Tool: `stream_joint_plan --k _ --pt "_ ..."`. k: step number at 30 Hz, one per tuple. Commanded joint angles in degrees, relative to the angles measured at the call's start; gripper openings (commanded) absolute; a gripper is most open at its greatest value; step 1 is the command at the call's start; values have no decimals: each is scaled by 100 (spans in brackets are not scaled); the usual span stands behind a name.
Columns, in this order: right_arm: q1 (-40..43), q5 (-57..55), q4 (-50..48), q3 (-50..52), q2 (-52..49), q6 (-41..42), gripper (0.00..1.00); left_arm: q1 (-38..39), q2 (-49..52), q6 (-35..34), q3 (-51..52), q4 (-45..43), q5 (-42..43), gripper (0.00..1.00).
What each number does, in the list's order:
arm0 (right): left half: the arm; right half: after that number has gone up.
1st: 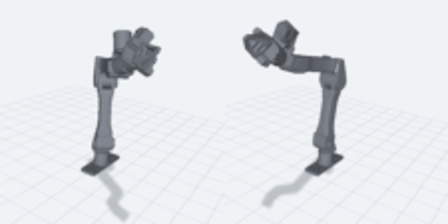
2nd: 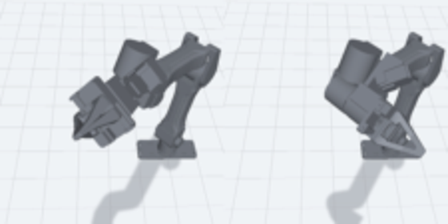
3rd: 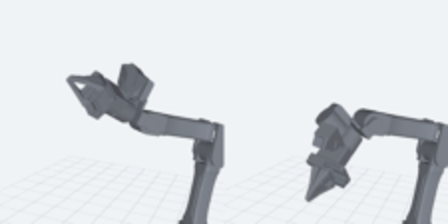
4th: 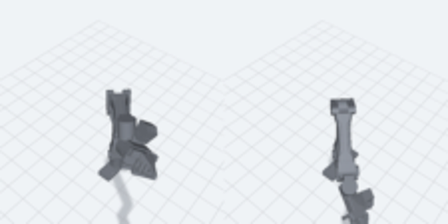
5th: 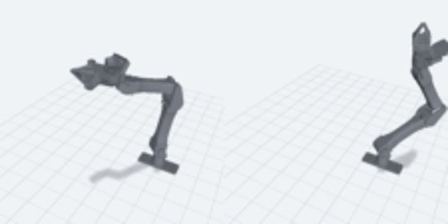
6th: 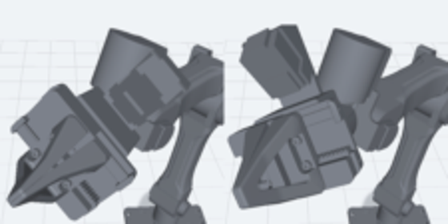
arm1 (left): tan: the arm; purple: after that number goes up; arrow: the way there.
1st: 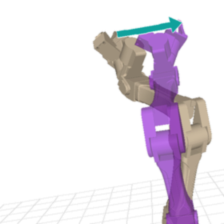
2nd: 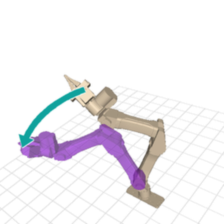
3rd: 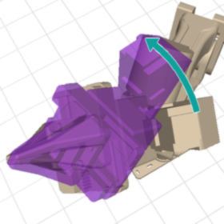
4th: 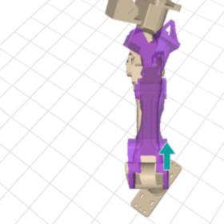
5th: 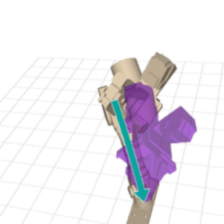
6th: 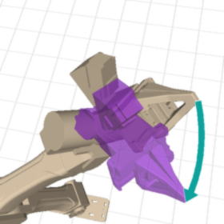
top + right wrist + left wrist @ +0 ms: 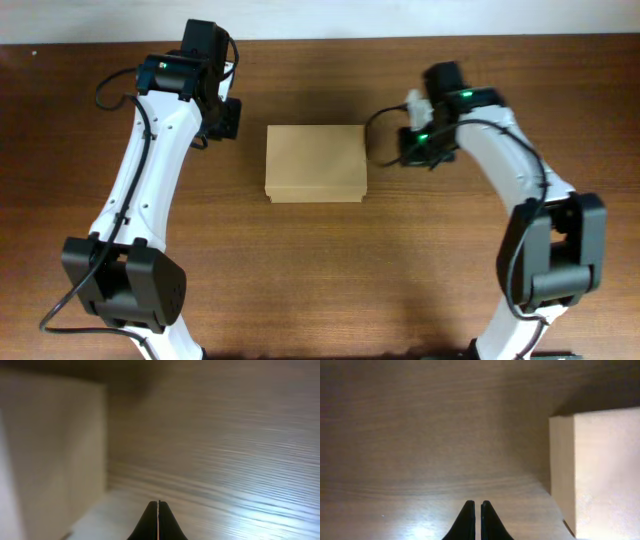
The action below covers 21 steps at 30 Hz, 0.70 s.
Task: Pack container
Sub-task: 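Release the lid and pull both grippers away from the box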
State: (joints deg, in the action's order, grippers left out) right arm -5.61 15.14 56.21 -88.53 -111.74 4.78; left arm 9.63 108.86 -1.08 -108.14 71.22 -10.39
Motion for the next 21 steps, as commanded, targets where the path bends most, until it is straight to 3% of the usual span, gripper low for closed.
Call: stream_joint_plan --k 1,6,7,8,9,11,13,15,17,18,21 --pt "446 83 105 -131 103 -37 4 -175 -68 63 -79 -92 -315 7" --pt "920 94 544 -859 179 -50 4 -564 -68 66 -251 -94 -313 19" --pt "979 94 664 -1082 184 -98 4 -651 -68 66 -289 -96 -315 25" --pt "1027 83 782 -1318 184 -192 4 -734 -68 63 -328 -96 -313 36" --pt "1069 74 905 -1587 184 -313 4 -835 -68 66 -374 -96 -313 52" --pt "1095 72 1093 -2028 184 -492 4 -1016 -68 66 -444 -96 -315 100" --pt "1093 72 1211 -2409 184 -632 9 -1191 -68 66 -455 -92 -313 100" --pt "1088 74 1252 -2643 184 -629 25 -1340 -68 66 -452 -66 -308 100" --pt "1088 74 1257 -2763 184 -629 70 -1440 -68 66 -452 17 -293 100" --pt "1088 74 1252 -2780 184 -629 100 -1478 -68 68 -452 63 -295 100" --pt "1099 72 1246 -2778 184 -629 99 -1532 -68 66 -452 92 -295 100"
